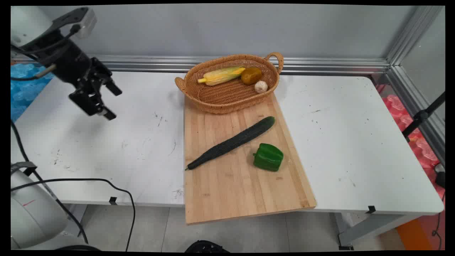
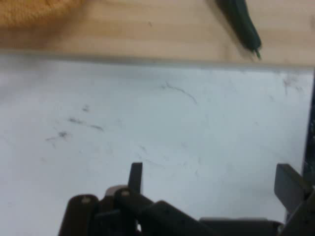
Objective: Pick up the potato from the vegetable basket
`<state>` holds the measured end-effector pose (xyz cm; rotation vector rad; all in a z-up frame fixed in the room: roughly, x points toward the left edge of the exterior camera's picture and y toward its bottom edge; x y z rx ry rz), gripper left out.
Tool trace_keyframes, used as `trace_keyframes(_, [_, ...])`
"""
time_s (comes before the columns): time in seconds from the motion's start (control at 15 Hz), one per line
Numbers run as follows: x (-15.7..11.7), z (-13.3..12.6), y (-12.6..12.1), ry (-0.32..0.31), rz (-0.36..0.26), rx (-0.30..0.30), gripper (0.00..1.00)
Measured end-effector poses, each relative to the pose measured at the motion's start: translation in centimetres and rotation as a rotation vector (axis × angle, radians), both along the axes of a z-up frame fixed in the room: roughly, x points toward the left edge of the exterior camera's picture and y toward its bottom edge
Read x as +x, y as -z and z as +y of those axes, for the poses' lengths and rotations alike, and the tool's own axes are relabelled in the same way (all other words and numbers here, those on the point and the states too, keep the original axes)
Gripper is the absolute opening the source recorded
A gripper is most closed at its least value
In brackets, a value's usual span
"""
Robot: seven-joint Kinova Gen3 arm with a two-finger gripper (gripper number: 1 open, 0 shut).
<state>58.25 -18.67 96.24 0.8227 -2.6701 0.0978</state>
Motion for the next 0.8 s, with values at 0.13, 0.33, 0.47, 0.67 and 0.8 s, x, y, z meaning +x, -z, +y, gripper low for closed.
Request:
trace_keyframes(0.13, [-0.5,-1.7,-0.2,-0.042,0.028,-0.030,1.00])
trace_keyframes(0.33, [-1.9,-5.0,-0.2,-0.111,0.070,-0.071,1.00])
trace_keyframes(0.47, [-2.8,-7.0,-0.1,-0.144,0.090,-0.091,1.00])
trace_keyframes(0.67, [-4.8,-10.8,0.3,-0.200,0.123,-0.126,1.00])
trace_keyframes(0.8, [-6.1,-13.4,0.9,-0.229,0.140,-0.146,1.00])
